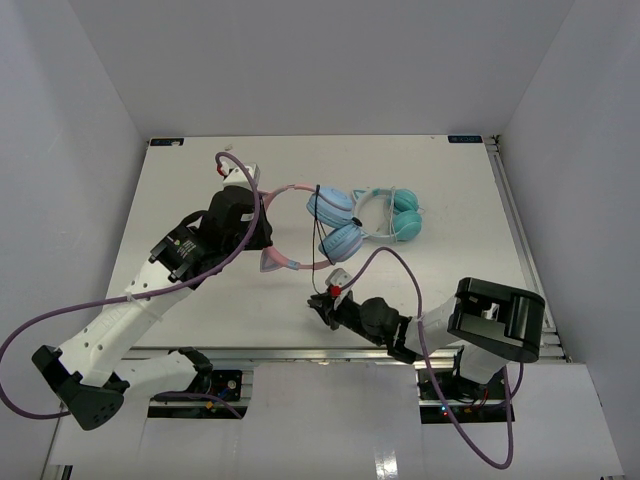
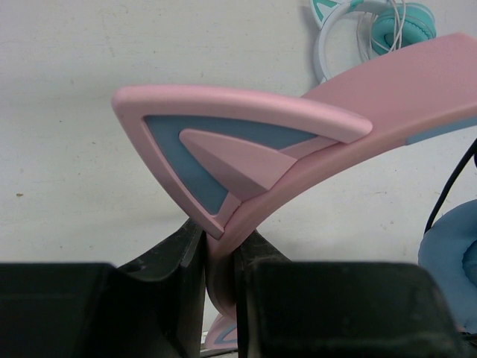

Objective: Wrap the headphones

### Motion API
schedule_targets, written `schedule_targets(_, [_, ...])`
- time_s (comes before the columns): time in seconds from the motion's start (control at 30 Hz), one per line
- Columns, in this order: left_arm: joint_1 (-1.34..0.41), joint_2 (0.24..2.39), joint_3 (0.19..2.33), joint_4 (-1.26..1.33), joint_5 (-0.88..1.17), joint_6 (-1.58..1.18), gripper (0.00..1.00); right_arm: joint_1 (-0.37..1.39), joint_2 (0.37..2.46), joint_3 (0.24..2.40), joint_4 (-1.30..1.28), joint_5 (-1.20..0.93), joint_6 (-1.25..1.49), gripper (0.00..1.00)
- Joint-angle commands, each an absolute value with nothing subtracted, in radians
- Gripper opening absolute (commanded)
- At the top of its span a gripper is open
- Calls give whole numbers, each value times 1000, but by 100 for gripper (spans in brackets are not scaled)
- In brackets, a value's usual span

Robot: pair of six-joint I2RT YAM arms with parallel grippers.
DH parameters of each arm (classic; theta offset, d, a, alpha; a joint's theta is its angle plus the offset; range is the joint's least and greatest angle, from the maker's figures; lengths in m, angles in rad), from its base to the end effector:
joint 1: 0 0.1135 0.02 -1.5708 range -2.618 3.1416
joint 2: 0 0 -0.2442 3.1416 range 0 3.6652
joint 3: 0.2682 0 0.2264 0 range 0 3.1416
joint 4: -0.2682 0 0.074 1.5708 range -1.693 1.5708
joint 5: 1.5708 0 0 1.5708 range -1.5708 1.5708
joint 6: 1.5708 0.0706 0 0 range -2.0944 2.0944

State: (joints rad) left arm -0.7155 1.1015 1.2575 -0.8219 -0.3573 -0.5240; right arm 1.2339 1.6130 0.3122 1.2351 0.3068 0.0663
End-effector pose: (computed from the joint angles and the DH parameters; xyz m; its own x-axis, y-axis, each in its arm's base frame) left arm 0.1868 -0.1297 0.3379 -0.6073 -0.0932 -0.7890 0.1191 0.9712 -0.2064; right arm 0.1151 0.2641 0.1538 -0.0747 -0.0221 -0.9970 -0.7969 0.6023 0.0463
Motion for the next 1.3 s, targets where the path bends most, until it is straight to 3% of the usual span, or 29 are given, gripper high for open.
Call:
schedule_targets(0.0, [-712,1054,1279,-739,-344,-554,0,1221,1654,327,1467,300,44,11])
schedule_targets(0.53, [-712,1032,1350,-766,-327,-484,0,1132,1556,145,1563,348,74,8])
schedule_targets(0.73, [-712,1026,1338,-761,63,-296,0,1029,1494,119,1524,234,97,8])
schedule_targets(0.83, [-712,1026,1322,-791,161,-160,0,974,1378,114,1370,171,94,8])
schedule_targets(0.93, [-712,1008,1279,-789,241,-16,0,951,1185,195,1000,171,74,8])
schedule_targets(1.13, [-713,996,1150,-748,147,251,0,890,952,367,420,159,91,8])
schedule_targets(1.27, [-713,1051,1124,-738,86,347,0,858,857,436,240,130,104,8])
